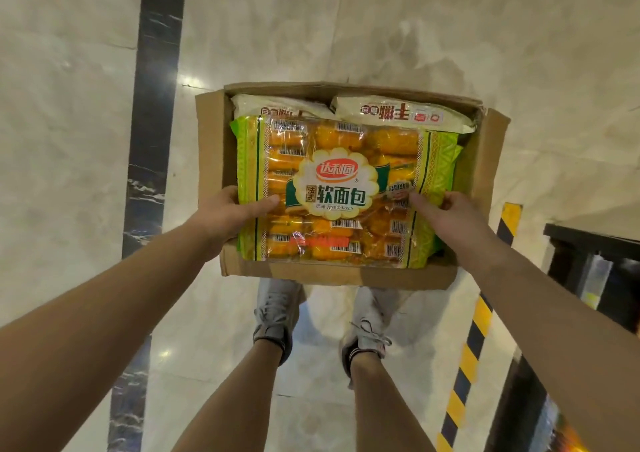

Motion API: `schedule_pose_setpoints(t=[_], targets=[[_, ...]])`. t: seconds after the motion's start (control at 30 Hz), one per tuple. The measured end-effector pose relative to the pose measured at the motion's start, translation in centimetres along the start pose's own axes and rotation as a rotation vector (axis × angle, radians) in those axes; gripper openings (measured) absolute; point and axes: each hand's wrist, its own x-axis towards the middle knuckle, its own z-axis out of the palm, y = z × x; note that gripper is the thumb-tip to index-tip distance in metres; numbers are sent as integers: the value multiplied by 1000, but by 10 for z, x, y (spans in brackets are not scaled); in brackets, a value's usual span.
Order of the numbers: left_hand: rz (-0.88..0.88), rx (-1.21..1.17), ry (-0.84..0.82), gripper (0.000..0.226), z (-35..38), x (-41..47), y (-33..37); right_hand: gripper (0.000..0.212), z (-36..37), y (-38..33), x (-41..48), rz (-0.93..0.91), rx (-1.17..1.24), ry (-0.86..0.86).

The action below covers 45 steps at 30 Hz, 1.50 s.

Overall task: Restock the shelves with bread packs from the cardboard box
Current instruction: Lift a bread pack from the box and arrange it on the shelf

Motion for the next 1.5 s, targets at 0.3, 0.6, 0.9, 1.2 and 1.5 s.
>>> schedule_pose_setpoints(t=[0.3, 0.6, 0.9, 1.2, 1.5], targets=[[26, -64, -187, 114, 4, -31, 14, 84, -27, -5, -27, 0, 135, -83], [156, -150, -178, 113, 7, -135, 61, 51, -96, -39, -145, -115, 294, -85], [395, -208, -166, 82, -3, -335, 142, 82, -197, -96, -344, -326, 389, -182], [660, -112, -114, 114, 2, -518, 200, 78, -272, -117, -515, -515, 594, -110], [758, -150, -188, 97, 28, -573, 253, 52, -296, -133, -575, -589, 856, 41]])
